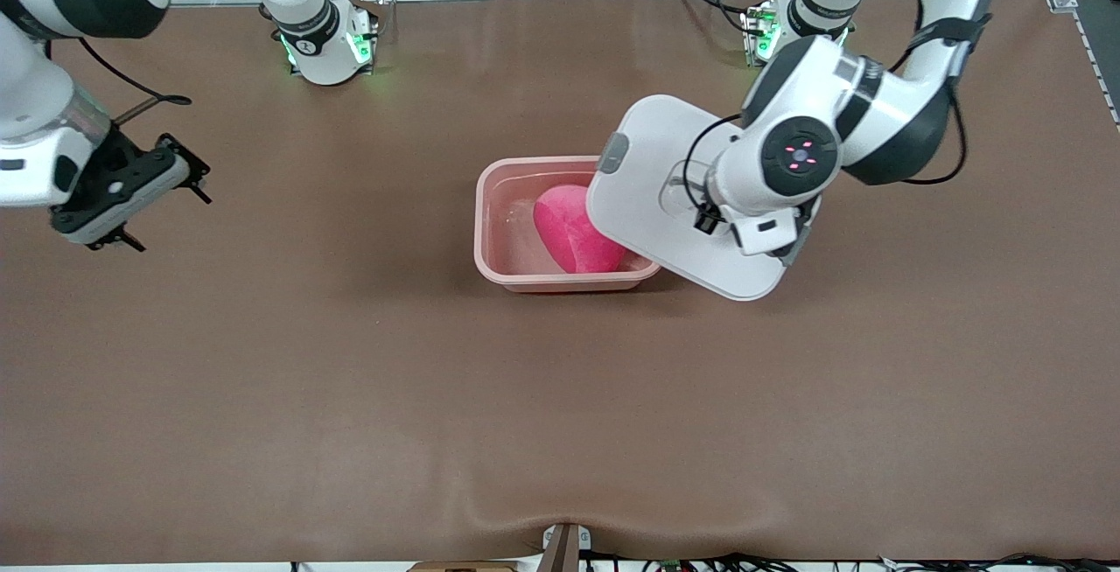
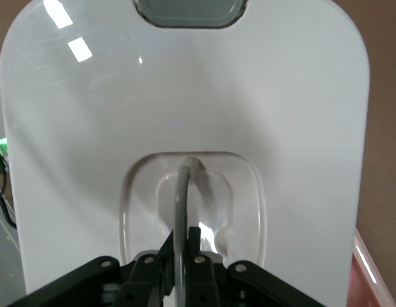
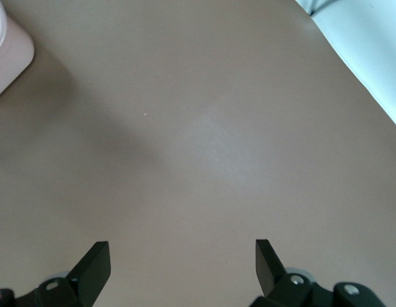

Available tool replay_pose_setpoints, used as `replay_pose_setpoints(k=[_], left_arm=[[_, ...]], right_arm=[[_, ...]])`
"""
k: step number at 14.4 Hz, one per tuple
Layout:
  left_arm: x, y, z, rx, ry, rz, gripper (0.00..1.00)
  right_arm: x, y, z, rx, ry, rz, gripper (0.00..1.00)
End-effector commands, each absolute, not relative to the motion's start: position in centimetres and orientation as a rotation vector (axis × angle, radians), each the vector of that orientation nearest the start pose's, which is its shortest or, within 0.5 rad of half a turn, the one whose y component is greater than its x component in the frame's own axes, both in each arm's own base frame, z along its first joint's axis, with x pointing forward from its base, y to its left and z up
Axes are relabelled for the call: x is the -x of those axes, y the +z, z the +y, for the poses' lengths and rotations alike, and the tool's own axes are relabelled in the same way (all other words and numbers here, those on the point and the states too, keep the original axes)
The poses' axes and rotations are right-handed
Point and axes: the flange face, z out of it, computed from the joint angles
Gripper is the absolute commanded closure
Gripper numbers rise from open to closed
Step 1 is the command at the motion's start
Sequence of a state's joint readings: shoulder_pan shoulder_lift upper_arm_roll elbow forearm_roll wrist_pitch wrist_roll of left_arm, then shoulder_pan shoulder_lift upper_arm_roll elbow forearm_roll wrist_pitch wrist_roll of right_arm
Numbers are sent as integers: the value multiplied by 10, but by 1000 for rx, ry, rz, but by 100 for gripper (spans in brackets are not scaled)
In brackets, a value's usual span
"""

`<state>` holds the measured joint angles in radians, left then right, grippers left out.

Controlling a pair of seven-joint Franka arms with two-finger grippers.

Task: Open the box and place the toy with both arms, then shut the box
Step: 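Swing the lid over the box with the left gripper while the right gripper retracts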

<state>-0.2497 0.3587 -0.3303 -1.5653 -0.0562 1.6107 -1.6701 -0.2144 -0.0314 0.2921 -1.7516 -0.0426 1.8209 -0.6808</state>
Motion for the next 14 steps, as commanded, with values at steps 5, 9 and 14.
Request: replay_pose_setpoints(k=[5, 9, 14], left_arm=[[-527, 436, -403, 2456, 297, -1761, 100], [-523, 443, -427, 2421, 253, -1955, 100], [-524, 439, -442, 2403, 165, -2054, 100]], right_arm=[[-560, 600, 3, 3130, -60, -535, 0], [-556, 613, -24, 3070, -53, -224, 0], [-557, 610, -24, 3069, 34, -74, 0]])
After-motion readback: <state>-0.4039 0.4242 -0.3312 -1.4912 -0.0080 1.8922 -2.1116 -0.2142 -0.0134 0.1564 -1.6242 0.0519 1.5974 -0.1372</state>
